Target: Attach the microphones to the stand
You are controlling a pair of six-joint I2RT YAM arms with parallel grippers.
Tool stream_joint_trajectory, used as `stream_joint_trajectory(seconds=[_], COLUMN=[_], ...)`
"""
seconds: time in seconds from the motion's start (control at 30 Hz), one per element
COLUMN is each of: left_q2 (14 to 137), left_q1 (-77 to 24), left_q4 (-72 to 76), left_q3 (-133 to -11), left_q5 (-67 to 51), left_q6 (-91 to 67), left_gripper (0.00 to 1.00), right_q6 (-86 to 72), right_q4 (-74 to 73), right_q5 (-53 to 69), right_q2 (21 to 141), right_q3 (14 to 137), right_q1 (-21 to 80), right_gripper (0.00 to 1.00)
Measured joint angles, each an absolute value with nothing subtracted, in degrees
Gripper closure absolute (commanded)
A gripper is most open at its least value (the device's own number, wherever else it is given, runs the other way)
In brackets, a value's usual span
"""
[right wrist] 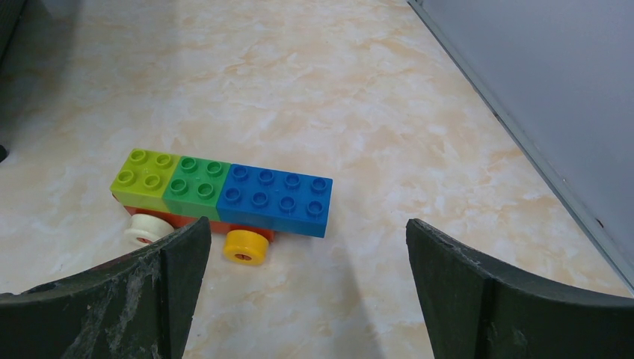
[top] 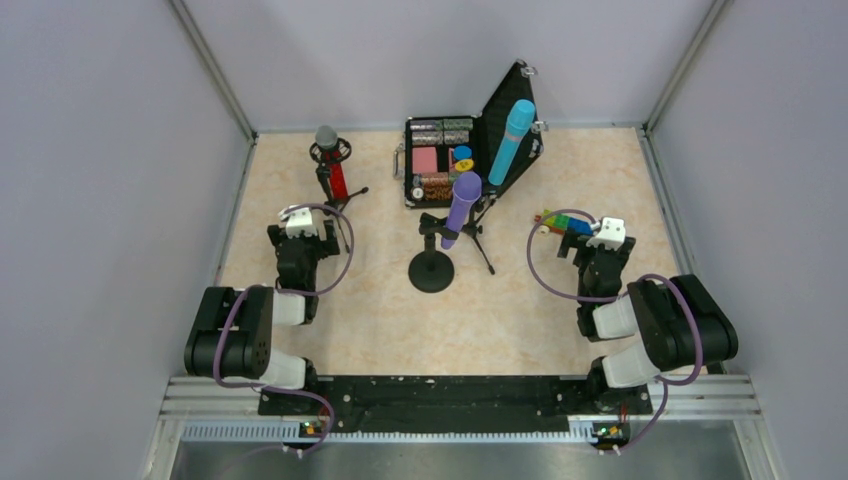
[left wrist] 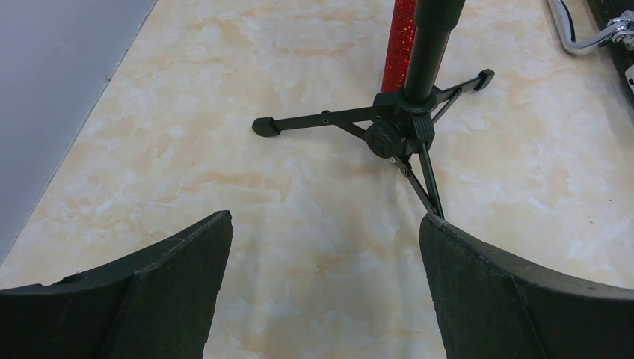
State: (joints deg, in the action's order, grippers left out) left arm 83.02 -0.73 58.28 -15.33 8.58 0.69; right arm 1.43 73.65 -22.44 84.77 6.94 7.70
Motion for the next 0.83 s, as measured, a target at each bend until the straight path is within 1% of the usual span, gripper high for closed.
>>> stream_joint_trajectory(seconds=[0.83], left_q2=[83.05], left_q1=[-0.58], left_q4=[57.71], left_q3=[-15.77], left_q5=[8.21], left_q6=[0.62], left_gripper=[0.01], right_q6=[1.41], right_q4=[73.65], right_q5=[-22.44], right_q2=[84.77], right_q3=[6.94], right_q1=[7.70], right_gripper=[0.01])
